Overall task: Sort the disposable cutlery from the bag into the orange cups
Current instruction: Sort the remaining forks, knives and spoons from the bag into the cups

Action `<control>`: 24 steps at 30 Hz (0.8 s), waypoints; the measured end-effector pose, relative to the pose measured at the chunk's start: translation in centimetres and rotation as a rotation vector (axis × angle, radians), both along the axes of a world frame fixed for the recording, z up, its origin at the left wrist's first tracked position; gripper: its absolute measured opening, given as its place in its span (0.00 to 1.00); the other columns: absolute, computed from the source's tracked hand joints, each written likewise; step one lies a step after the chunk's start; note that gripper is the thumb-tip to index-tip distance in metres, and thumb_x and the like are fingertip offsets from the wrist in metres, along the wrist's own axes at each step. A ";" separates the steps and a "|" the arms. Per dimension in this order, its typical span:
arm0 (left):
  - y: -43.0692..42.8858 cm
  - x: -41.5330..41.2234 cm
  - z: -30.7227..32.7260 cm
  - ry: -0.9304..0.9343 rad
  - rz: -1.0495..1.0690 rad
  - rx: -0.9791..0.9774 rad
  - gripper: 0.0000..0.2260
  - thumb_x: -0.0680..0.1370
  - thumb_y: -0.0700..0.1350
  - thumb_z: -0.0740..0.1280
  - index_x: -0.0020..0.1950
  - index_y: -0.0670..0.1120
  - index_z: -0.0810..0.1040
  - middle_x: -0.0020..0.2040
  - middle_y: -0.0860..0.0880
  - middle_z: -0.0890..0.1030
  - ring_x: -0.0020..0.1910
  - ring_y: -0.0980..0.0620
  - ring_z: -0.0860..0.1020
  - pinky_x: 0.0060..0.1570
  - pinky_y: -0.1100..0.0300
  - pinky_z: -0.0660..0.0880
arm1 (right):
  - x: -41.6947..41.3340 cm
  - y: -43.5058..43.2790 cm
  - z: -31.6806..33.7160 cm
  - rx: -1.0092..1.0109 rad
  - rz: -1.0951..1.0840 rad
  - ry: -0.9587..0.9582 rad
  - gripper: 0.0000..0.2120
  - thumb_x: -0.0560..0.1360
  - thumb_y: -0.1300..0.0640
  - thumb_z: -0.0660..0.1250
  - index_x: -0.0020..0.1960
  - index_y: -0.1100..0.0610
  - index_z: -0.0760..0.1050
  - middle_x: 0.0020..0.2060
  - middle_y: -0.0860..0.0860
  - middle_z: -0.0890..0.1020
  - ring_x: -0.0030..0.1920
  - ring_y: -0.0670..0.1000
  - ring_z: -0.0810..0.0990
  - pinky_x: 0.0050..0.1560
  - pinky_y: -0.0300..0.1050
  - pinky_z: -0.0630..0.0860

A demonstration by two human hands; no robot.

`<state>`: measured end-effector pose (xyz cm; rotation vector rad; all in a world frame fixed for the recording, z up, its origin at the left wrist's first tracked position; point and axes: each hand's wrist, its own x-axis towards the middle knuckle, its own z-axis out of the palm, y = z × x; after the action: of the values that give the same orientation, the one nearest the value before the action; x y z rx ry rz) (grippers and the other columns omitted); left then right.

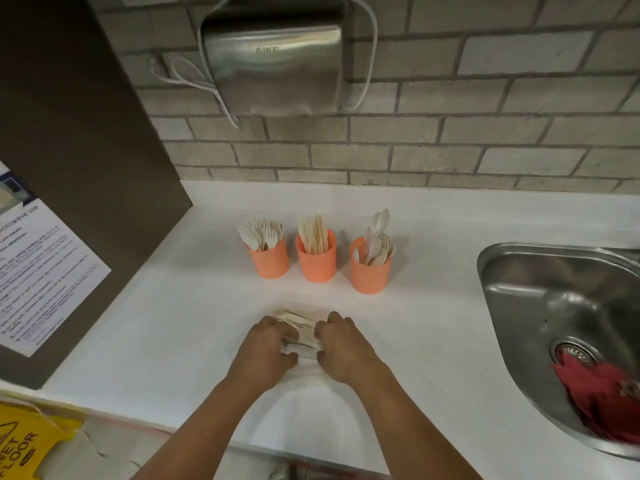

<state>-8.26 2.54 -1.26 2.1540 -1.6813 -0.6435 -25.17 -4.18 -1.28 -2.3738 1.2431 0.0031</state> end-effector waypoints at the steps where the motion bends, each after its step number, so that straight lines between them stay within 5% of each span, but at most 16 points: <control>1: 0.1 0.1 -0.3 -0.032 0.002 0.027 0.18 0.72 0.43 0.78 0.61 0.51 0.83 0.59 0.52 0.76 0.56 0.53 0.79 0.61 0.59 0.76 | 0.0 0.1 -0.2 -0.004 0.000 0.019 0.17 0.78 0.61 0.64 0.66 0.58 0.73 0.61 0.56 0.71 0.60 0.59 0.72 0.53 0.49 0.75; 6: 0.8 0.2 -0.7 -0.144 0.003 0.055 0.27 0.74 0.43 0.74 0.74 0.51 0.75 0.73 0.51 0.69 0.68 0.47 0.72 0.65 0.55 0.74 | 0.6 0.7 -0.9 -0.054 -0.049 0.052 0.19 0.77 0.62 0.66 0.67 0.57 0.71 0.66 0.57 0.66 0.60 0.59 0.72 0.51 0.50 0.75; 16: 0.5 1.3 -1.0 -0.264 0.054 0.079 0.28 0.79 0.45 0.70 0.79 0.51 0.67 0.76 0.48 0.67 0.73 0.46 0.66 0.66 0.50 0.75 | 1.9 0.3 -1.6 -0.103 -0.121 0.029 0.24 0.73 0.69 0.64 0.68 0.57 0.69 0.65 0.58 0.66 0.62 0.60 0.68 0.53 0.49 0.75; 24: -0.6 3.7 -2.2 -0.317 -0.012 0.007 0.26 0.79 0.42 0.68 0.77 0.52 0.71 0.72 0.50 0.74 0.68 0.45 0.70 0.64 0.53 0.76 | 3.6 -0.8 -1.6 -0.037 -0.165 0.017 0.28 0.73 0.67 0.67 0.71 0.55 0.66 0.69 0.58 0.64 0.64 0.61 0.68 0.57 0.51 0.76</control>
<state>-4.58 1.95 -3.46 2.3506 -1.8485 -0.3217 -21.60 -4.95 -2.93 -2.2999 1.4552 -0.0519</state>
